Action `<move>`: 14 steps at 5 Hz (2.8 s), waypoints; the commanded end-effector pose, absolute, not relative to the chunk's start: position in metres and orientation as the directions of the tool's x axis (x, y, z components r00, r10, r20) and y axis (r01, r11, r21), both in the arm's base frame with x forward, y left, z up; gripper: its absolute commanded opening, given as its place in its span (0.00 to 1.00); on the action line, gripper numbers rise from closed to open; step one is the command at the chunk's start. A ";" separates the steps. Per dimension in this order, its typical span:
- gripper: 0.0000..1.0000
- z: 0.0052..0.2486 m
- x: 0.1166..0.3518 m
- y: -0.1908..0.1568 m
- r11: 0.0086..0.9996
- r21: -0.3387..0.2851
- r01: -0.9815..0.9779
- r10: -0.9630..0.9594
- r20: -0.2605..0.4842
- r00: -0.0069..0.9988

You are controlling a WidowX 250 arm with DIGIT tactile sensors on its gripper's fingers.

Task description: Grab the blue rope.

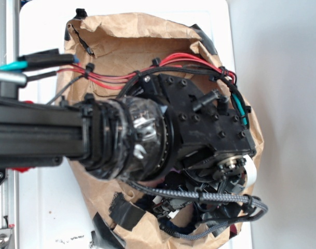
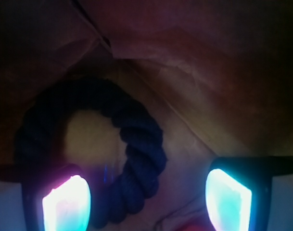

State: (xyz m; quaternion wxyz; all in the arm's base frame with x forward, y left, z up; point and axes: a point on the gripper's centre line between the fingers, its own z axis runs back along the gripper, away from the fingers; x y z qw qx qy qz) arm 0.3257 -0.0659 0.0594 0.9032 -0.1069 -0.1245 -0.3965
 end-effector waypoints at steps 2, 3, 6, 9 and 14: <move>1.00 0.079 0.340 -0.072 0.729 -0.015 0.684 -0.641 0.336 0.691; 1.00 0.079 0.340 -0.072 0.729 -0.015 0.684 -0.641 0.336 0.691; 1.00 0.037 0.338 -0.089 0.735 0.037 0.677 -0.652 0.312 0.691; 0.54 0.024 0.324 -0.089 0.719 -0.007 0.695 -0.668 0.271 0.693; 0.00 0.054 0.318 -0.067 0.761 0.004 0.649 -0.609 0.350 0.712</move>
